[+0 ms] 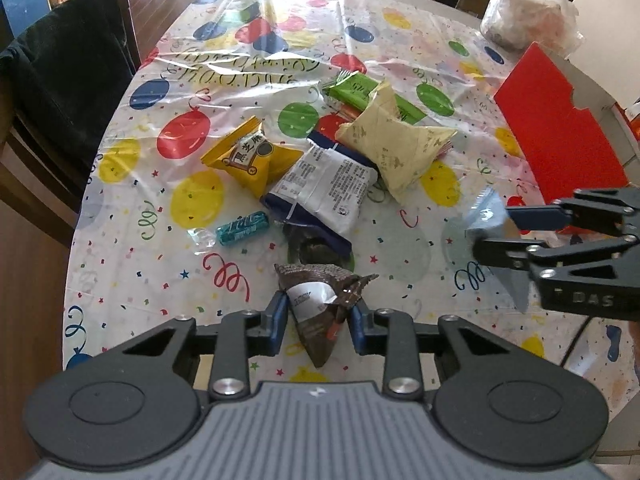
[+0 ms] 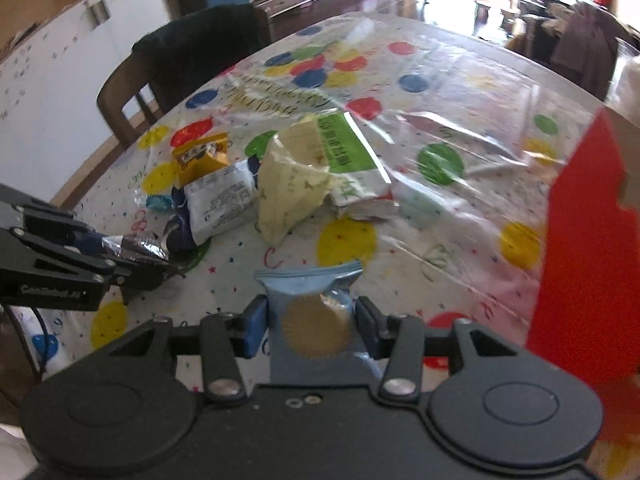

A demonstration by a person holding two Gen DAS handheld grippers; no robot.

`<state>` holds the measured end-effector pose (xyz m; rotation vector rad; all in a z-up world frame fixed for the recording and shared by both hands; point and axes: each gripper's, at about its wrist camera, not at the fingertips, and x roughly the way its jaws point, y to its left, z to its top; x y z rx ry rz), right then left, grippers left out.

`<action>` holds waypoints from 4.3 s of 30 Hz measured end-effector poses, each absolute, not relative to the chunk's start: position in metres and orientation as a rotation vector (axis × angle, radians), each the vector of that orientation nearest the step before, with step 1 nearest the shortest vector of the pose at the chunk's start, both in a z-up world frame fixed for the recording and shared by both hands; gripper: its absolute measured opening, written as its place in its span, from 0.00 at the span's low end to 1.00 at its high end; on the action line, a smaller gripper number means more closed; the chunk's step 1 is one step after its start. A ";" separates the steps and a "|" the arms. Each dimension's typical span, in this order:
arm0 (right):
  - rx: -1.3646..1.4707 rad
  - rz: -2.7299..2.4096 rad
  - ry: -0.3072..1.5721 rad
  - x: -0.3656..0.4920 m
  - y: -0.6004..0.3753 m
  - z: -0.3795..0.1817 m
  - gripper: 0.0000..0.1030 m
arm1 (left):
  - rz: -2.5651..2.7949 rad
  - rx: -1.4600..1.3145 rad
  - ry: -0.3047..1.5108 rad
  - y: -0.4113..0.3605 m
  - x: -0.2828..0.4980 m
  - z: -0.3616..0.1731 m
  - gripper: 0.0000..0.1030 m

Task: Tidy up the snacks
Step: 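Grasp silver triangular snack with left tool while right tool grasps blue cookie packet, then carry both held snacks into the red box and lower them, then open both tools to release the snacks inside the box, then withdraw both tools from the box back to the snack pile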

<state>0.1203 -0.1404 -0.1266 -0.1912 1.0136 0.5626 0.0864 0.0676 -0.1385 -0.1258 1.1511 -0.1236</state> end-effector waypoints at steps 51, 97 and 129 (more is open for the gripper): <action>0.077 0.170 0.827 0.148 -0.412 -0.028 0.45 | -0.415 0.016 0.945 -0.201 0.162 -0.008 0.30; -0.003 0.259 0.956 0.186 -0.433 -0.068 0.67 | -0.340 0.070 1.107 -0.261 0.201 -0.074 0.53; 0.061 0.286 0.809 0.115 -0.296 -0.013 0.96 | -0.289 -0.030 0.867 -0.094 0.137 -0.019 0.78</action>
